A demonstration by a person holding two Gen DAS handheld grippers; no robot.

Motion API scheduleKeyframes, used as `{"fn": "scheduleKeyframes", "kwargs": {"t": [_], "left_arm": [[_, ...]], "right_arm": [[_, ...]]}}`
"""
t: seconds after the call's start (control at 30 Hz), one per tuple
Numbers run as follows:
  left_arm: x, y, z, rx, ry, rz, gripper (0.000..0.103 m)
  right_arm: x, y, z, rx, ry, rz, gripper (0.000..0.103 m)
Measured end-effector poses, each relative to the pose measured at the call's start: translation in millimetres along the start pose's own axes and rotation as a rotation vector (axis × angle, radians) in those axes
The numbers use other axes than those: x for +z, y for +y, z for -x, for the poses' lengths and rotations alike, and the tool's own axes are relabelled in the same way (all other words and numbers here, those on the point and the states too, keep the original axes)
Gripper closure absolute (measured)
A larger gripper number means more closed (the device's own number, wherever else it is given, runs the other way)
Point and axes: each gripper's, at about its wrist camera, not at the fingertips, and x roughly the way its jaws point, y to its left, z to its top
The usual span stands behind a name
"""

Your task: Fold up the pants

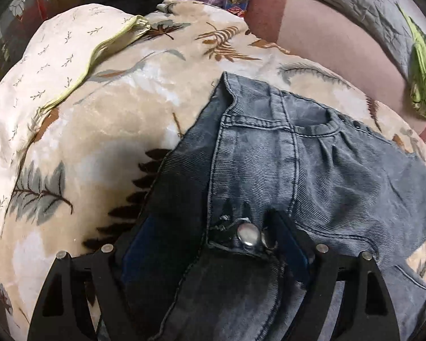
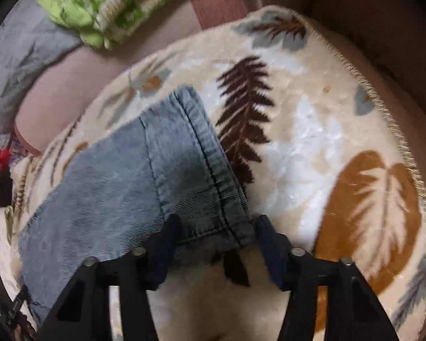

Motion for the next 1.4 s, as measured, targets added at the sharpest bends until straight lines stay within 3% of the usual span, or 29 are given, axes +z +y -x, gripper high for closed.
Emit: {"fn": "scheduleKeyframes", "kwargs": {"t": [0.03,0.23,0.27,0.3,0.37,0.43,0.53,0.6,0.73,0.8,0.93,1.03,1.1,1.13,1.2,1.4], "left_arm": [[0,0,1,0.002,-0.001,0.003,0.017],[3,6,2,-0.003,0.016,0.0,0.017],[5,5,0,-0.002,0.02,0.0,0.017],[7,5,0,0.004,0.025,0.0,0.017],[10,3,1,0.011,0.035,-0.005,0.017],[13,3,9,0.011,0.034,-0.022,0.017],[29,9,28,-0.007,-0.014,-0.017,0.017],[48,19,38,-0.052,-0.034,0.039,0.017],[76,24,27,-0.116,0.011,0.1,0.018],[88,18,16,-0.098,0.023,0.083,0.018],[110,15,-10,-0.153,0.055,0.111,0.018],[122,12,-30,-0.19,0.075,0.136,0.028],[127,10,-42,-0.178,0.092,0.132,0.047],[128,11,-47,-0.164,0.099,0.132,0.05],[129,15,-58,-0.151,0.118,0.156,0.051],[139,9,-63,-0.228,0.11,0.158,0.051]], "right_arm": [[-1,1,4,0.019,0.007,0.005,0.079],[-28,9,70,-0.061,-0.072,0.054,0.079],[-37,7,63,-0.095,-0.029,0.082,0.079],[-40,5,54,-0.102,0.013,0.083,0.077],[-49,-9,26,-0.135,0.073,0.056,0.062],[-49,-13,26,-0.113,0.041,0.056,0.054],[-37,-9,50,-0.059,-0.005,0.062,0.041],[-24,-9,63,-0.059,-0.061,0.058,0.038],[16,-8,57,0.083,-0.096,-0.027,0.038],[32,5,41,0.08,-0.071,0.001,0.038],[51,18,11,0.038,-0.069,0.047,0.038],[52,19,-6,0.044,-0.049,0.048,0.038],[53,20,-13,0.055,-0.041,0.049,0.038],[54,20,-17,0.052,-0.035,0.049,0.038],[56,19,-21,0.057,-0.037,0.048,0.038],[64,19,-25,0.076,-0.029,0.05,0.038]]}}
